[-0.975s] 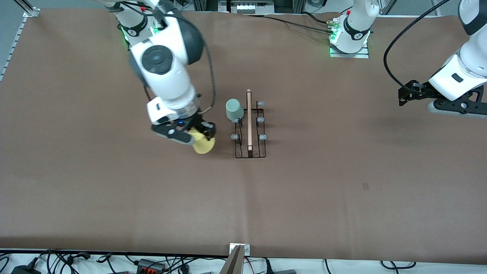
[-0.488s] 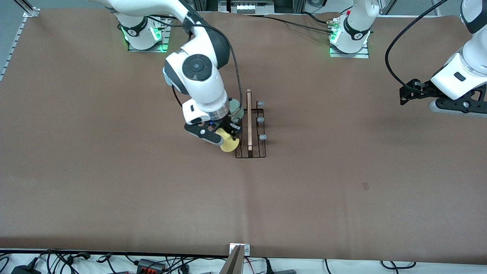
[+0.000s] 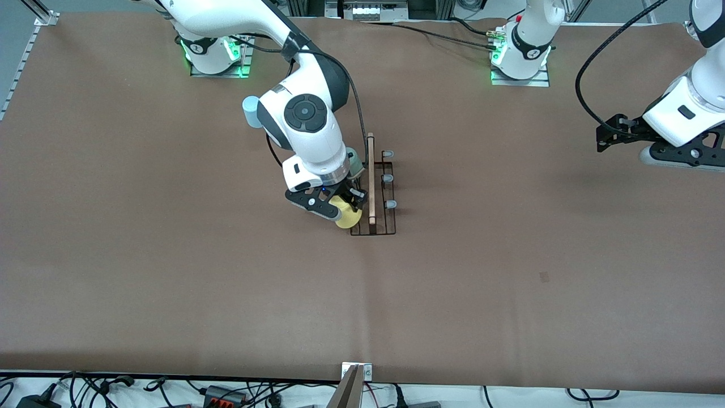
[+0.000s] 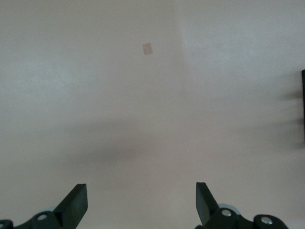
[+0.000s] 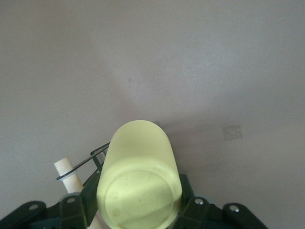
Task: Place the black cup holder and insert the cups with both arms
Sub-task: 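Open the right gripper and pull it away from the yellow cup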
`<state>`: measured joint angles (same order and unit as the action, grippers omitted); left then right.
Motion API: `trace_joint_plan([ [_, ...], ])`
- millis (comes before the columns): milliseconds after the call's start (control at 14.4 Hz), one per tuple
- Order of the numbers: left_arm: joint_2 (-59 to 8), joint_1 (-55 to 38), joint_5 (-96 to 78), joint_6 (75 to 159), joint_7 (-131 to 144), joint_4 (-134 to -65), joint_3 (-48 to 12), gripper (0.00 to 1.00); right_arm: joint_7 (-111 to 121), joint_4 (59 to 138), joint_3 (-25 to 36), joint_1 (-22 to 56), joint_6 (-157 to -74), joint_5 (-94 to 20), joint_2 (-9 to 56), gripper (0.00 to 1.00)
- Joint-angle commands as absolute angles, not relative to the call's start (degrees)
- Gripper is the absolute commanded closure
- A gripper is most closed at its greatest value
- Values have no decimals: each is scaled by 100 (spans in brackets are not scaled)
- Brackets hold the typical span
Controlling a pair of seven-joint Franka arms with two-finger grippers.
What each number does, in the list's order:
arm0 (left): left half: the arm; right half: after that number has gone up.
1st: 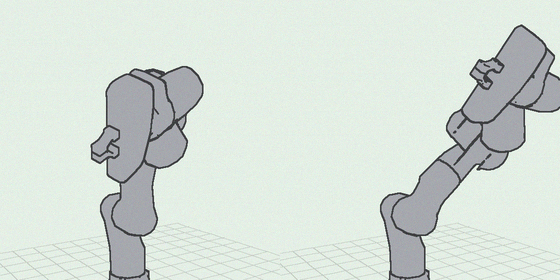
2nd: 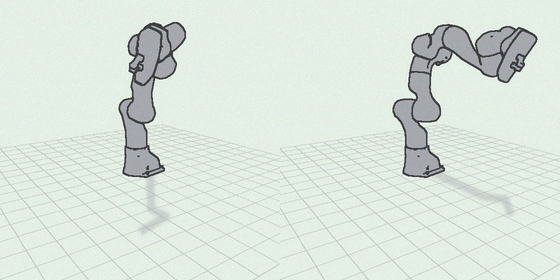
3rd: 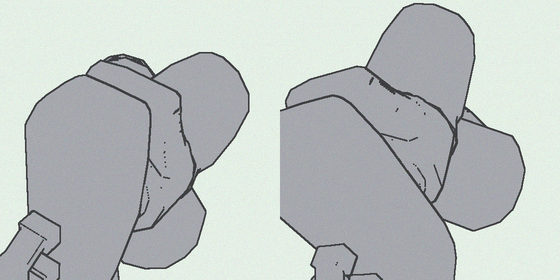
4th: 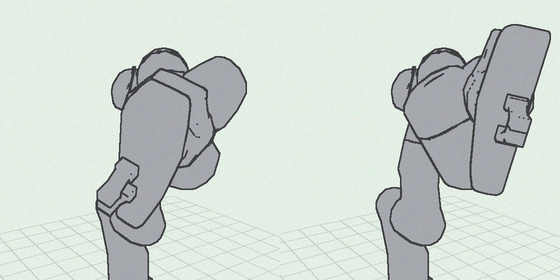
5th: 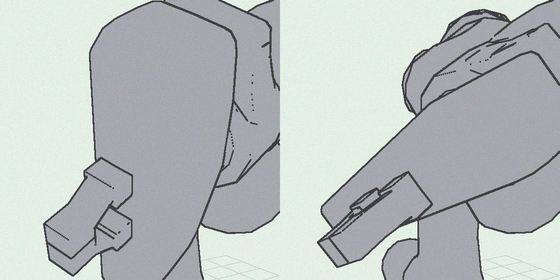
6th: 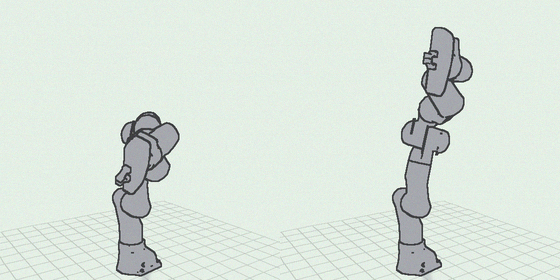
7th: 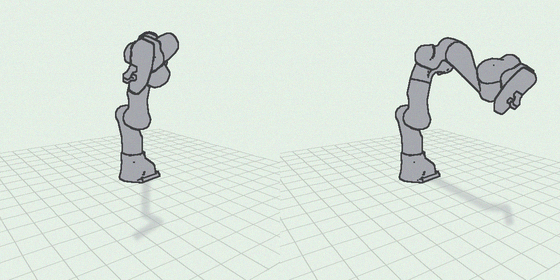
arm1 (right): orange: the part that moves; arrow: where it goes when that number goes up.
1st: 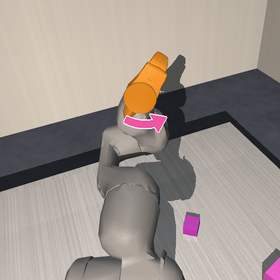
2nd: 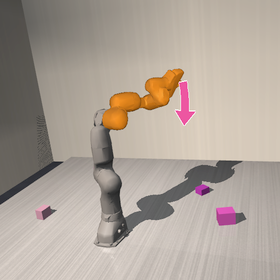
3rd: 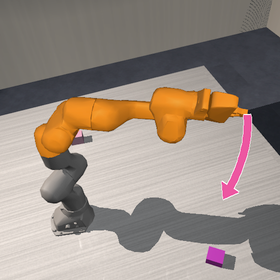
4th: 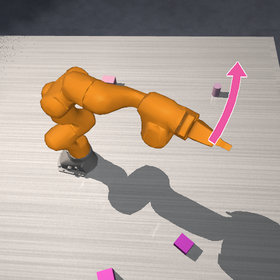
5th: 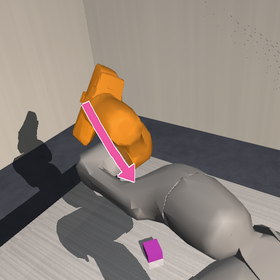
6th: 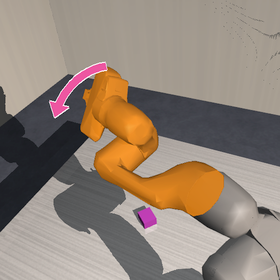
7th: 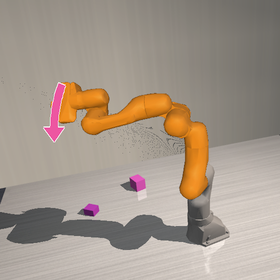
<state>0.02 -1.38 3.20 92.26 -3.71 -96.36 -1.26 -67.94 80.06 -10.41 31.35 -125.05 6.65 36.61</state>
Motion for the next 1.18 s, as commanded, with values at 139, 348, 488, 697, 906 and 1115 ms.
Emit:
trace_joint_plan([
  [139,-105,-62,167,9052,-440,-9431,-141,0,-6680,7840,-993,3103,-12411,651,3675,0],
  [348,-114,-88,167,9070,-396,-9387,-149,0,-5717,7988,-1028,2578,-11561,650,3009,0],
  [488,-193,-140,167,9079,-396,-9247,-149,0,-4935,8470,-1063,1911,-11199,607,2237,0],
  [697,-211,-123,176,9018,-448,-9220,-158,0,-3538,9061,-1213,584,-10848,81,1207,0],
  [906,-185,-132,167,9018,-457,-9176,-167,0,-1931,9070,-1213,-471,-10004,-18,731,0],
  [1115,-193,-202,158,9026,-413,-9132,-176,0,-1117,9018,-1160,-1185,-9782,61,414,0],
])
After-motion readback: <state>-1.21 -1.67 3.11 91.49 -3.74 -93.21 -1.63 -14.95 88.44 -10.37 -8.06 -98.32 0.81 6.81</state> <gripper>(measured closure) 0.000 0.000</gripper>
